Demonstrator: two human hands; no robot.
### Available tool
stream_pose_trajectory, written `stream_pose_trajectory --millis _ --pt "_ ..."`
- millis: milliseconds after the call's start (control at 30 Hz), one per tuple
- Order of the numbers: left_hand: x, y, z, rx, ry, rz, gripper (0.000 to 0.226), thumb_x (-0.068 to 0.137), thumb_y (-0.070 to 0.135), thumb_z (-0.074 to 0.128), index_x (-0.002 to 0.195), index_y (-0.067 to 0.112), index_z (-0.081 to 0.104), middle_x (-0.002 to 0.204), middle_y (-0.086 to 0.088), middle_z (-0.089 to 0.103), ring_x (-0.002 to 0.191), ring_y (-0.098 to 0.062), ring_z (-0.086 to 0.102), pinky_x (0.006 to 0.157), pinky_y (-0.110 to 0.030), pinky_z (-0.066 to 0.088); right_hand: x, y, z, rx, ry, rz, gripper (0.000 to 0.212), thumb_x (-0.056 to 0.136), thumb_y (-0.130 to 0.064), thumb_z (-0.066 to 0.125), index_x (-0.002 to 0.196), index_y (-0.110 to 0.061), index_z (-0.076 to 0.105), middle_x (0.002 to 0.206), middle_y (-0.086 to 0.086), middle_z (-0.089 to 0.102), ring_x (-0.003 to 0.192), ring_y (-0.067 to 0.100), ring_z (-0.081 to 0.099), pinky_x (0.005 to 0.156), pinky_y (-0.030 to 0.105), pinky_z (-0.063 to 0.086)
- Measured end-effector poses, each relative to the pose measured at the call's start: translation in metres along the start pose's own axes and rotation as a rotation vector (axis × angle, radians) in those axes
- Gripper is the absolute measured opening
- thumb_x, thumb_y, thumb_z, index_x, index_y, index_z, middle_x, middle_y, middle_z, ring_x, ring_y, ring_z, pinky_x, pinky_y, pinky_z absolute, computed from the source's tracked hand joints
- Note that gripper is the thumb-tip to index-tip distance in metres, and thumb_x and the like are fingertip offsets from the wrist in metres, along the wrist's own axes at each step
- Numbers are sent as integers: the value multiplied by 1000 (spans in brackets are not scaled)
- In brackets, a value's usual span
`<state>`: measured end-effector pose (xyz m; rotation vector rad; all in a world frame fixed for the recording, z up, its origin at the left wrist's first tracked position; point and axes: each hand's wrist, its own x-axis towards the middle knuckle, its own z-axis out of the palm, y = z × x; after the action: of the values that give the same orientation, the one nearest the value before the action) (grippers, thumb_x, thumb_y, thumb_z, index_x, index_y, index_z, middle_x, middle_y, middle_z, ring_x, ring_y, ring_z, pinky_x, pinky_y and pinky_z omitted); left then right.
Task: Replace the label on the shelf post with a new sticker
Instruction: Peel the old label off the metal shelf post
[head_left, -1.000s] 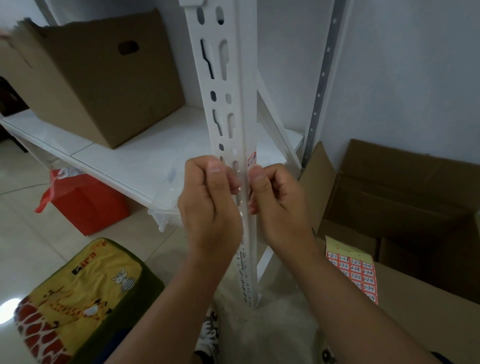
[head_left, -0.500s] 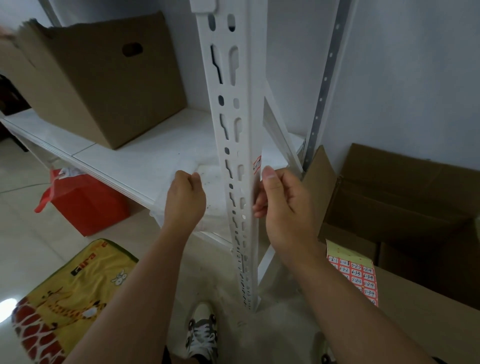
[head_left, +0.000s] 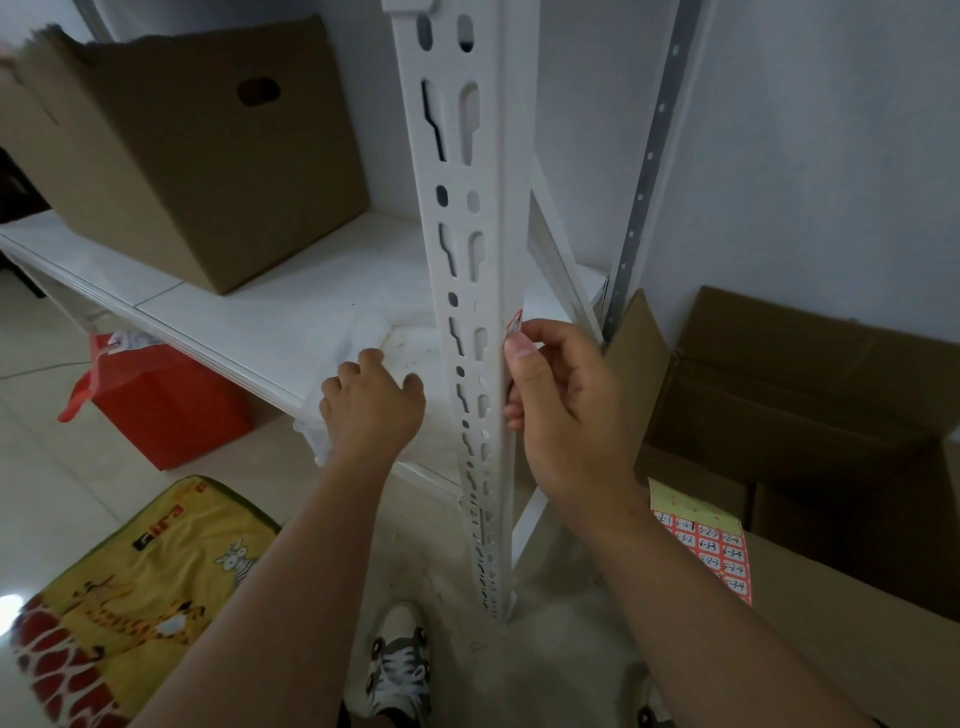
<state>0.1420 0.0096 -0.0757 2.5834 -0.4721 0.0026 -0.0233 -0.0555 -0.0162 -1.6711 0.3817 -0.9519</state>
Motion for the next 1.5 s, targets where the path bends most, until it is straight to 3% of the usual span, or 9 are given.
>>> stream_pose_trajectory --millis 100,233,300,467,633,767,933,1367,1500 --pt "2 1 -1 68 34 0 55 101 45 32 82 9 70 96 -14 63 111 -34 46 97 -45 35 1 -1 -1 -5 4 12 13 92 -41 52 94 -31 60 79 9 64 69 28 60 63 48 54" --pt "0 9 -1 -168 37 86 24 97 14 43 117 11 56 121 -12 54 117 -32 45 99 -44 40 3 -3 -1 6 28 26 17 92 -38 54 90 -23 63 77 12 64 68 32 59 61 48 54" --pt "-5 18 -7 -427 15 99 31 95 11 45 124 19 51 125 -3 55 117 -24 51 101 -42 44 4 -5 -1 7 35 23 15 94 -35 55 88 -23 63 74 9 63 67 30 60 62 47 54" --pt "-44 62 -44 -914 86 178 38 105 25 25 79 20 53 73 11 58 69 5 56 64 -10 44 5 -5 1 23 67 -3 20 89 -41 54 82 -22 53 73 9 59 67 31 57 58 48 53" --pt "-76 84 -55 -1298 -23 127 50 105 35 26 72 20 61 62 9 66 62 1 63 61 -13 51 4 -5 5 -69 23 -86 22 96 -33 43 81 -19 52 68 3 53 61 24 54 52 38 49" --pt "-81 86 -55 -1293 -46 151 50 103 45 24 75 23 59 79 -4 66 76 -17 63 73 -31 52 3 -7 8 -77 14 -117 22 96 -29 40 80 -18 51 61 0 50 60 22 51 47 30 44" --pt "-82 87 -56 -1295 -58 154 50 102 49 24 75 29 61 79 -5 63 73 -19 58 61 -23 49 6 -9 7 -5 12 -89 26 96 -23 43 75 -11 50 60 10 50 52 29 50 44 43 45" --pt "-87 87 -59 -1279 -96 187 62 102 49 19 65 42 68 59 7 64 52 -5 58 49 -19 49 4 -17 2 157 -55 45 31 100 -14 43 70 -9 50 50 -8 47 46 7 46 43 24 45" --pt "-86 88 -58 -1293 -71 204 64 102 49 19 61 36 66 63 -9 58 56 -25 52 44 -24 43 7 -19 2 148 -44 58 31 99 -13 44 71 -4 51 49 -8 47 44 6 47 41 20 45"
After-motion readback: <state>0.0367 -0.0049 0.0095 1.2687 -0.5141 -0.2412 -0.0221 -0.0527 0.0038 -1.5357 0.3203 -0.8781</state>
